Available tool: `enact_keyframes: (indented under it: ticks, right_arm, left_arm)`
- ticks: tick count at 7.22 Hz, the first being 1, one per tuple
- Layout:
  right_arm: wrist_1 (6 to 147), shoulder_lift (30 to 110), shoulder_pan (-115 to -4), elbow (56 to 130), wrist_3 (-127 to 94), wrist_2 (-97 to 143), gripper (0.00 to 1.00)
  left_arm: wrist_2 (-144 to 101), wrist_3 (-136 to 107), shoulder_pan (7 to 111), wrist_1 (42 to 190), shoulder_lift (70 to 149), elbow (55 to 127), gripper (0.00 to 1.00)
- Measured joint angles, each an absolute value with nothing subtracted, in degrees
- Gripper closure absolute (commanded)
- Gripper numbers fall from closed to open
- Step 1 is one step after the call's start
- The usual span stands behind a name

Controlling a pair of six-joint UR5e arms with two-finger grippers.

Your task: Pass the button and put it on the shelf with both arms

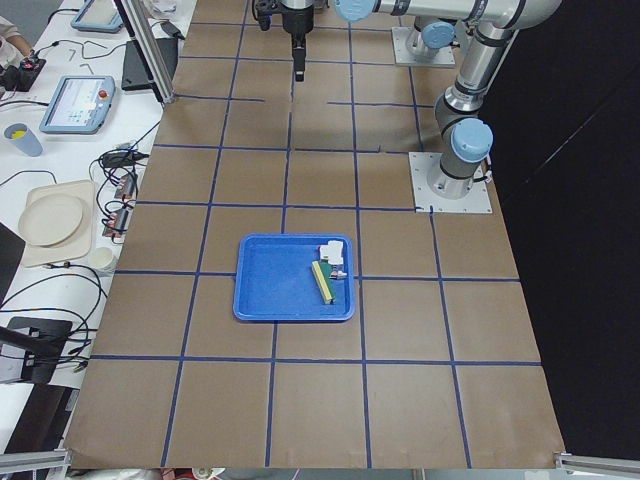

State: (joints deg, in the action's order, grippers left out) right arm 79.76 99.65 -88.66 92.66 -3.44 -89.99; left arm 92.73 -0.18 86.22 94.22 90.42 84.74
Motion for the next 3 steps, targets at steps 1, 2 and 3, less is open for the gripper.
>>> enact_keyframes:
  ticks: [1,2,3]
  right_arm:
    - [79.8,99.6,-88.6,92.7,-3.4,-90.0,0.00]
    - [79.9,99.5,-88.6,92.8,-3.4,-90.0,0.00]
    - [80.1,99.5,-88.5,92.8,-3.3,-90.1,0.00]
  left_arm:
    - [92.7,-0.2,86.2,94.2,90.4,84.7,0.00]
    - [92.7,-0.2,86.2,94.2,90.4,84.7,0.00]
    - [92.7,-0.2,86.2,94.2,90.4,84.7,0.00]
